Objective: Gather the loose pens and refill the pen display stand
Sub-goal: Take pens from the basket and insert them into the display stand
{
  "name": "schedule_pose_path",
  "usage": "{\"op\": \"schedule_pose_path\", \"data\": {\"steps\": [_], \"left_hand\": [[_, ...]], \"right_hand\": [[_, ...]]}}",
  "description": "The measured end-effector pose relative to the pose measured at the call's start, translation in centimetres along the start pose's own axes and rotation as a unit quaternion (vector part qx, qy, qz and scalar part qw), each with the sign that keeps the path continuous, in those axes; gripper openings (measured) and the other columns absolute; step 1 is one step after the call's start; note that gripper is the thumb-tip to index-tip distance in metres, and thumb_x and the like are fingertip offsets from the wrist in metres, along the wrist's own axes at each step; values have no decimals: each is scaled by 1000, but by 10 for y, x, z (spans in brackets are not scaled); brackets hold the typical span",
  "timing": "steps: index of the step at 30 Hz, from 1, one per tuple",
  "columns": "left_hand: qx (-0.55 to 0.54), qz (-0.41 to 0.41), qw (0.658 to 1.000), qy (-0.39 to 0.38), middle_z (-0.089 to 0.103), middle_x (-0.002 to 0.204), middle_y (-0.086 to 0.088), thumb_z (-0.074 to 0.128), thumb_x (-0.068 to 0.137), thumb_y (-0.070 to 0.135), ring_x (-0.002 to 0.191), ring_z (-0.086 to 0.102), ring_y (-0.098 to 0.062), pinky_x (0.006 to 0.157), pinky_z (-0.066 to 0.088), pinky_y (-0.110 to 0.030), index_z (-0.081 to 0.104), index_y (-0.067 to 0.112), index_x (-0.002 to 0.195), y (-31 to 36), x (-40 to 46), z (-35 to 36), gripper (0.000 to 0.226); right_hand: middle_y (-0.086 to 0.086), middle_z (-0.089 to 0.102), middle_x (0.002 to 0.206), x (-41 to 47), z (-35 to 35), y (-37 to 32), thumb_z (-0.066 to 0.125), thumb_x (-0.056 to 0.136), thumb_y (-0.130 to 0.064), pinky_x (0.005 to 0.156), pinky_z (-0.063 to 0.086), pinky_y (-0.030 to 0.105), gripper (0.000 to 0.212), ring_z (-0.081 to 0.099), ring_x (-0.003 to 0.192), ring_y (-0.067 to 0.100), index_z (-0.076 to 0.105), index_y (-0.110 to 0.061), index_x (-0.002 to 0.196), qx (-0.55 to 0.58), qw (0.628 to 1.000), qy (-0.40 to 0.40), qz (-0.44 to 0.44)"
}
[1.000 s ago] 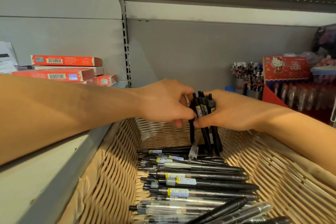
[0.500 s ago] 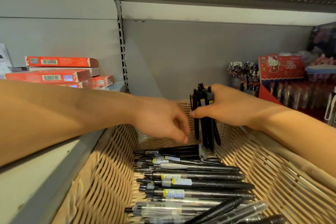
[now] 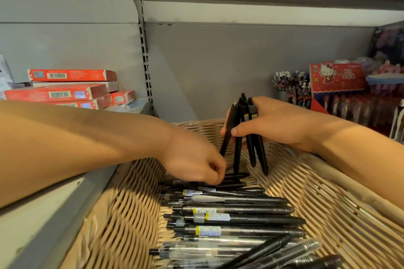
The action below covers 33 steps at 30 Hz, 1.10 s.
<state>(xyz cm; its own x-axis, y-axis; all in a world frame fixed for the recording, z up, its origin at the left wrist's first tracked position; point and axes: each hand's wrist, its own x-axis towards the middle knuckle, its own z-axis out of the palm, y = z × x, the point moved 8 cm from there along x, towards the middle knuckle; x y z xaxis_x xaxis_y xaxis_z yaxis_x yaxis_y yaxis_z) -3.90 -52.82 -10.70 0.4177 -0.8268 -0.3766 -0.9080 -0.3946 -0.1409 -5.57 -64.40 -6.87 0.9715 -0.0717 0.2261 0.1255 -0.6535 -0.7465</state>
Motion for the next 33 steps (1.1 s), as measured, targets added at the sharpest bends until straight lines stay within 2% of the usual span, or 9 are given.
{"op": "schedule_pose_path", "data": {"steps": [5,10,14,19,22,28,29,31,33], "left_hand": [[-8,3,999,49,64,112,9,54,100,40,95,56,-7,75,41,-18,60,31,125,-10,7,-7,27],[-15,4,1000,-14,63,103,7,53,101,30,94,57,-12,74,41,-20,60,28,125,-13,10,9,25],[-52,-19,991,118,67,106,9,57,97,30,85,59,-4,71,42,-16,57,35,128,-25,7,-19,31],[-296,-10,901,317,75,78,6,69,90,27,63,70,-6,57,52,-18,58,25,102,-38,-5,-55,16],[-365,12,872,325,78,82,3,73,89,24,67,71,-6,57,53,-20,56,22,105,-37,-7,-56,23],[-455,-1,831,320,78,80,0,66,89,10,70,73,-12,66,54,-29,56,23,100,-47,-5,-56,20],[-438,-21,837,327,77,78,2,64,89,10,69,73,-11,65,54,-25,58,23,98,-50,-6,-56,16],[-258,-69,913,307,76,81,5,59,92,18,77,71,-10,66,52,-19,64,24,99,-51,-8,-54,10],[-67,-95,977,178,73,101,5,55,95,29,95,65,-13,81,52,-25,68,24,110,-45,-1,-33,21]], "right_hand": [[2,80,91,-2,0,3,72,90,-12,78,62,28,21,76,90,12,63,-15,108,66,997,8,27],[-5,73,85,-5,-2,-8,83,77,-18,86,54,31,22,70,90,11,69,-23,94,-59,998,25,12],[-1,71,84,-8,-1,-9,81,80,-23,76,48,27,19,66,77,4,69,-19,94,-90,996,25,12],[-7,77,90,-9,3,-12,79,82,-14,91,53,32,16,72,86,10,73,-25,93,-64,998,3,-4],[-4,78,96,-10,6,-13,81,81,-18,102,50,39,20,72,95,14,74,-24,98,-72,997,-16,-9],[0,76,94,-10,7,-15,80,79,-13,97,53,39,20,72,94,17,72,-19,96,-93,995,-20,-18],[-1,76,94,-10,6,-15,81,79,-13,96,53,37,20,71,94,18,72,-19,96,-96,995,-18,-15],[1,76,92,-10,5,-15,81,79,-13,99,52,43,18,71,93,20,71,-16,93,-93,995,-17,-14],[0,77,91,-11,5,-15,81,80,-12,101,51,46,16,73,93,16,70,-16,90,-72,997,-23,-18]]}}
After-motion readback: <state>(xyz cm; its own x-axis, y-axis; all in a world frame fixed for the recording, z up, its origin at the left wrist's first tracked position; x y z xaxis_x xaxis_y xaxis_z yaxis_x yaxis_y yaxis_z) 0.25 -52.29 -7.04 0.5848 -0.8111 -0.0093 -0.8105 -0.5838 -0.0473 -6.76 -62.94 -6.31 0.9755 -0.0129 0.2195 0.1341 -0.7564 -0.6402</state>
